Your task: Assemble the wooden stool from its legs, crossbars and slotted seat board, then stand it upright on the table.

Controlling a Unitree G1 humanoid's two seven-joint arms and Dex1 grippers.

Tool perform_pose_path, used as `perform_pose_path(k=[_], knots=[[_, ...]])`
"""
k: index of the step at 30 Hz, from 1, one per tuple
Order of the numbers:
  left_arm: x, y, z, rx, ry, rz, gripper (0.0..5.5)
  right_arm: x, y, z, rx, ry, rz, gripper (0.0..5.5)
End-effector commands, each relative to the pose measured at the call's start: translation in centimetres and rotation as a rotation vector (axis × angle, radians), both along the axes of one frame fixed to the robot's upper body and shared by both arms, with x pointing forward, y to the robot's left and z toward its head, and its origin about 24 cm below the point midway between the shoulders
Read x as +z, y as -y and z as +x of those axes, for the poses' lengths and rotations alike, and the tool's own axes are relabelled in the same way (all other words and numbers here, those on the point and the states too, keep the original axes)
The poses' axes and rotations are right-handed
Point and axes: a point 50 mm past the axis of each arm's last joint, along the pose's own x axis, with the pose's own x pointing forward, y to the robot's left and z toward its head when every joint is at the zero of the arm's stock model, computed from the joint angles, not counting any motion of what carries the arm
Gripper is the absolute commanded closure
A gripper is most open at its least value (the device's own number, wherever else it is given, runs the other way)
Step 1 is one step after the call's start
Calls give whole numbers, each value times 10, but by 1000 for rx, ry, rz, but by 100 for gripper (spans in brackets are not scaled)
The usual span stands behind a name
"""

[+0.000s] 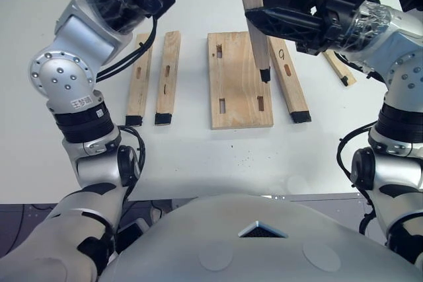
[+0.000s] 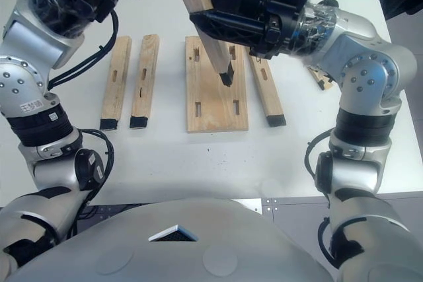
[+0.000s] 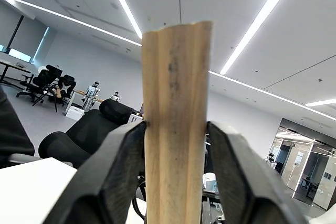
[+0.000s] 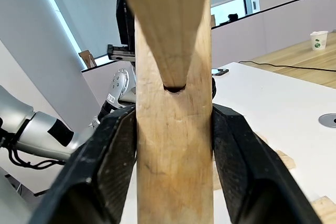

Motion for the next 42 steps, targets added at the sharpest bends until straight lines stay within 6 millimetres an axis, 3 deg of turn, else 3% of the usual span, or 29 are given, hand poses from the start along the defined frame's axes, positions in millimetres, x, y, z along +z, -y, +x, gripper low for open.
perform_pose_path(k=[1, 15, 22, 25, 30, 35, 38, 42], knots=[[-8, -5, 2, 43, -17, 34, 260, 9, 1, 0, 14, 59, -44, 346], [-14, 0, -5, -32, 12, 57, 257, 3, -3, -13, 133, 74, -133, 346], [-15, -9, -7, -42, -8, -27, 347, -1, 0, -11, 118, 62, -156, 346], [-10, -20, 0, 15, -17, -108, 348, -6, -1, -7, 75, 40, -168, 346], [-6, -35, 6, 105, -4, -109, 349, -13, 2, 0, 1, 15, -196, 239], [-8, -56, 8, 210, 2, -6, 349, -28, 22, 8, -135, 25, -305, 137], [-17, -55, 2, 236, -7, 37, 349, -43, 34, 19, -278, 55, -433, 130], [-26, -49, -15, 225, -11, 88, 349, -51, 41, 30, -462, 53, -427, 210]])
